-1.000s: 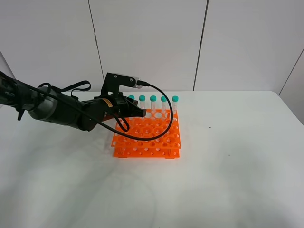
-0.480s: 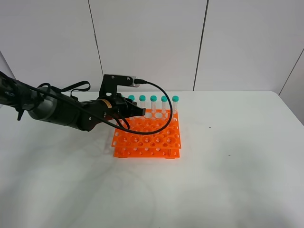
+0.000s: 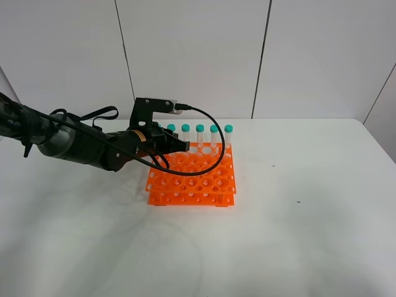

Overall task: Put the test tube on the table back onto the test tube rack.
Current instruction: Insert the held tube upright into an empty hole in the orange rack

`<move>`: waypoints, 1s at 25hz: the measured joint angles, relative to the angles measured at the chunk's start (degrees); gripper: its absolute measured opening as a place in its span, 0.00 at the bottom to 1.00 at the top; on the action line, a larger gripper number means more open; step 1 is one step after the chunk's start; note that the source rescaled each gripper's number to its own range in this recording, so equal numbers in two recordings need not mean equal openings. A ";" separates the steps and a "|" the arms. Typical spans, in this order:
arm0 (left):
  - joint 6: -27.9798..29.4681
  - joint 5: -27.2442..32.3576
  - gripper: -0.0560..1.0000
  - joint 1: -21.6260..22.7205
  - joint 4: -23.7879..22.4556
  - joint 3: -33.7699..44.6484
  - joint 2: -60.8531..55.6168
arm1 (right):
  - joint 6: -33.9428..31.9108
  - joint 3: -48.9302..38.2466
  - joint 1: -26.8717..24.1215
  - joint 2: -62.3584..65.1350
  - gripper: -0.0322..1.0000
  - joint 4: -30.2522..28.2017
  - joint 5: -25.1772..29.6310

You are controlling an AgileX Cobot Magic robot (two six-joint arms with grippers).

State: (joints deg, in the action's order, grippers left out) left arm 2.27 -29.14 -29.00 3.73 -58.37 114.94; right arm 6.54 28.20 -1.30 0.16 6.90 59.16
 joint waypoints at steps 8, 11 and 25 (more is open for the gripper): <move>-0.05 0.05 0.14 0.00 -0.11 0.00 0.00 | 0.00 0.00 0.00 0.00 1.00 0.00 0.00; -0.05 0.39 0.31 0.00 -0.31 0.00 0.12 | 0.00 0.00 0.00 0.00 1.00 0.00 0.00; 0.24 3.58 0.38 0.00 -3.73 0.00 -5.81 | 0.00 0.00 0.00 0.00 1.00 0.00 0.00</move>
State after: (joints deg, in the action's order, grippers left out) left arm 2.51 -25.56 -29.00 0.00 -58.37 109.13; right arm 6.54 28.20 -1.30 0.16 6.90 59.16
